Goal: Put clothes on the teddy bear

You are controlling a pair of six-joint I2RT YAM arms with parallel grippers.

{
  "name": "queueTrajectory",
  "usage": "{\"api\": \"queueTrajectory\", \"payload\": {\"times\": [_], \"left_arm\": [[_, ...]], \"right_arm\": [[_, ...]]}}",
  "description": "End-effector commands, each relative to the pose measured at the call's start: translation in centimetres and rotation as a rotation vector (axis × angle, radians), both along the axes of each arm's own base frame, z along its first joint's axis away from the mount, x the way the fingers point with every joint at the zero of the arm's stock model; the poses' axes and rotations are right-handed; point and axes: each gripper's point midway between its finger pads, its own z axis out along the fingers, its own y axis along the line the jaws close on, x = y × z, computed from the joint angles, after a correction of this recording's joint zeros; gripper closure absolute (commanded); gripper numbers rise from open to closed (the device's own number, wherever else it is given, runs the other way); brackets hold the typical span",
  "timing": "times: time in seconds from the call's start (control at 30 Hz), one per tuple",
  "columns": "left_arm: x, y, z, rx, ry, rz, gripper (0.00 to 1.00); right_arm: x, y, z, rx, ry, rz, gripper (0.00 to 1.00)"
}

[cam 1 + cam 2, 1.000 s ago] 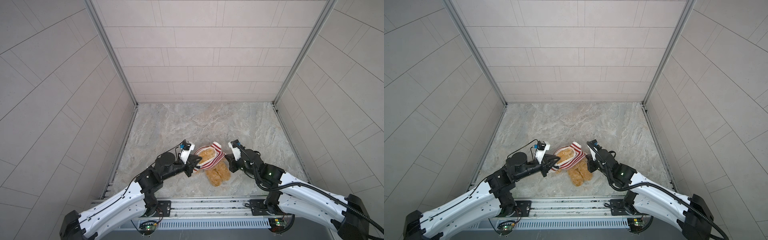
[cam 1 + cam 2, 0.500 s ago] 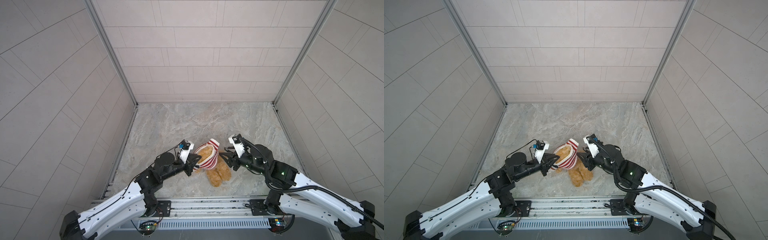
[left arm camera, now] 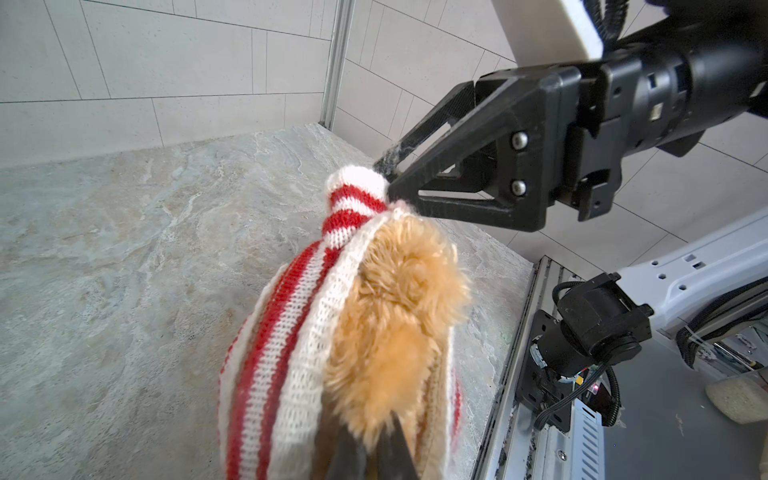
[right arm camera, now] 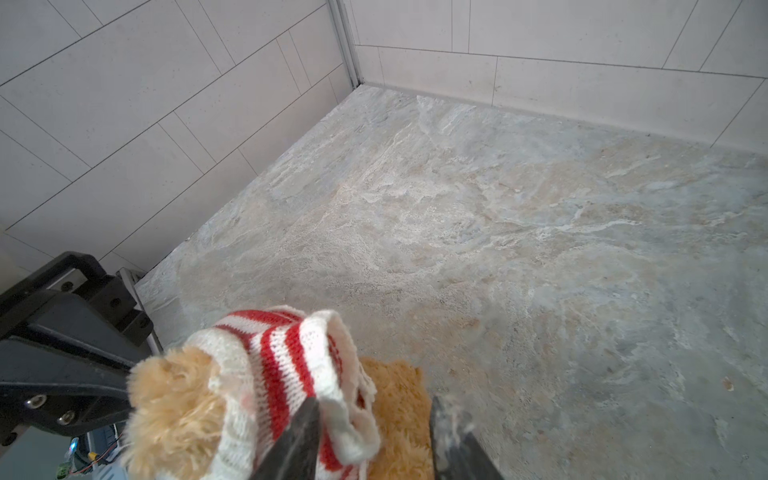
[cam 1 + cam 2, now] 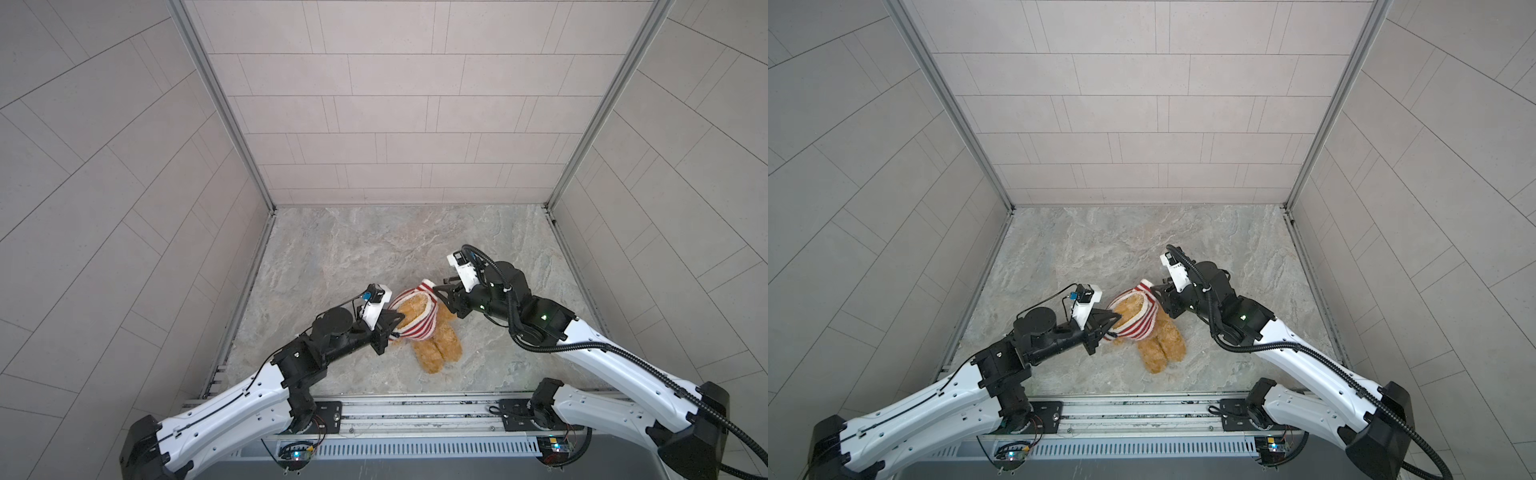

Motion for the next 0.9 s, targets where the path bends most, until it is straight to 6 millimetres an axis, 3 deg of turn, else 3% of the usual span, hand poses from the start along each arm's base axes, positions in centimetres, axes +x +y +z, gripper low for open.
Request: {"api": "queueTrajectory", "payload": {"times": [0.0, 0.17, 0.33, 0.43, 0.67, 0.87], "left_arm": [[0.0, 0.0, 1.1, -0.034, -0.048, -0.001, 1.00], [0.0, 0.0, 1.1, -0.035, -0.048, 0.000, 1.00], [0.1, 0.0, 1.1, -0.035, -0.048, 0.006, 1.00], [0.2, 0.1, 1.2, -0.042, -0.048, 0.013, 1.00], [0.3, 0.6, 1.2, -0.063, -0.050, 0.041, 1.00], [0.6, 1.2, 1.1, -0.073, -0.049, 0.076, 1.00]], "right_arm": [[-0.5, 1.5, 1.7, 0.064, -0.017, 0.080, 0.57], [-0.7, 1.9, 1.3, 0.063, -0.005, 0.107, 0.64], [-0.6, 1.5, 1.0, 0.043, -0.013, 0.093, 0.86], [0.1, 0.2, 0.1, 0.010, -0.009, 0.032, 1.00], [1.7, -3.9, -5.4, -0.122, 0.059, -0.139, 1.00], [1.4, -4.9, -8.9, -0.183, 0.125, -0.156, 1.00]]}}
